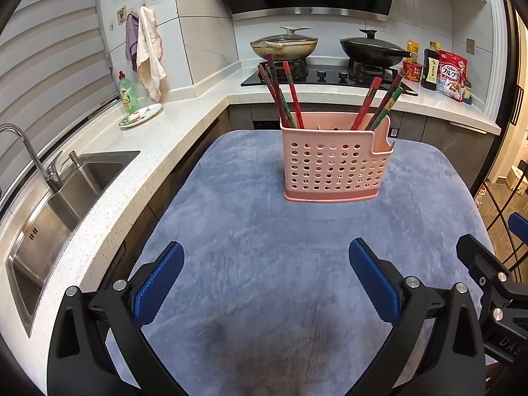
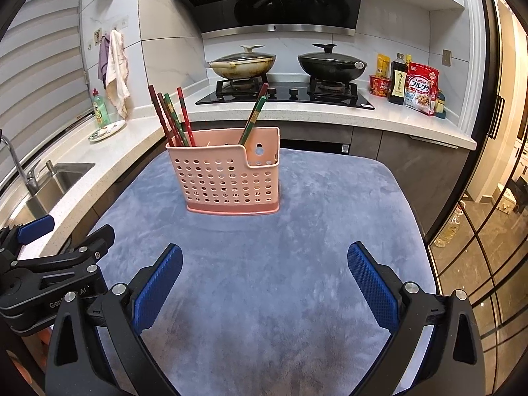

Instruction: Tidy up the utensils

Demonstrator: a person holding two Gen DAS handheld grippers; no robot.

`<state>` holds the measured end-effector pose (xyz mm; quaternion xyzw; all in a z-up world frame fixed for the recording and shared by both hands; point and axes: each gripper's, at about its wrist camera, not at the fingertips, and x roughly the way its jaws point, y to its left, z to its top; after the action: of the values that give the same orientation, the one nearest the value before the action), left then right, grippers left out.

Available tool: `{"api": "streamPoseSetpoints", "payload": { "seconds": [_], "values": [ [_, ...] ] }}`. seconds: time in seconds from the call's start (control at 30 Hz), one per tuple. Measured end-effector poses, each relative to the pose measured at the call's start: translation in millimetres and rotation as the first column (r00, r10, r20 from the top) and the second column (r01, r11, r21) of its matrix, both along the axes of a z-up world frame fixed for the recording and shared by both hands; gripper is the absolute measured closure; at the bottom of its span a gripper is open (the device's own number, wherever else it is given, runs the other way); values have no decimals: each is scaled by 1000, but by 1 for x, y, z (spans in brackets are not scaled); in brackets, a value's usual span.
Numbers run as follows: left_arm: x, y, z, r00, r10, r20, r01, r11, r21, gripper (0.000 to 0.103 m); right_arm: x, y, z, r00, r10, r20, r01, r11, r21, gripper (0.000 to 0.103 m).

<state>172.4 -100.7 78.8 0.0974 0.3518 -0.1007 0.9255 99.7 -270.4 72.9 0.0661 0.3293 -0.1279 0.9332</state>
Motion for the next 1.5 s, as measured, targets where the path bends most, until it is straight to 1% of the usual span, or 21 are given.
{"api": "streamPoseSetpoints", "payload": {
  "seconds": [0.77, 1.5],
  "values": [
    [4, 0, -4, 1000, 11, -14, -11, 1000, 5, 7, 5, 0, -7, 1000, 8, -28, -7, 1000, 11, 6],
    [7, -3, -6, 1000, 10, -15, -10, 1000, 11, 7, 8, -2, -13, 999, 7, -32, -6, 1000, 18, 6]
  ]
}}
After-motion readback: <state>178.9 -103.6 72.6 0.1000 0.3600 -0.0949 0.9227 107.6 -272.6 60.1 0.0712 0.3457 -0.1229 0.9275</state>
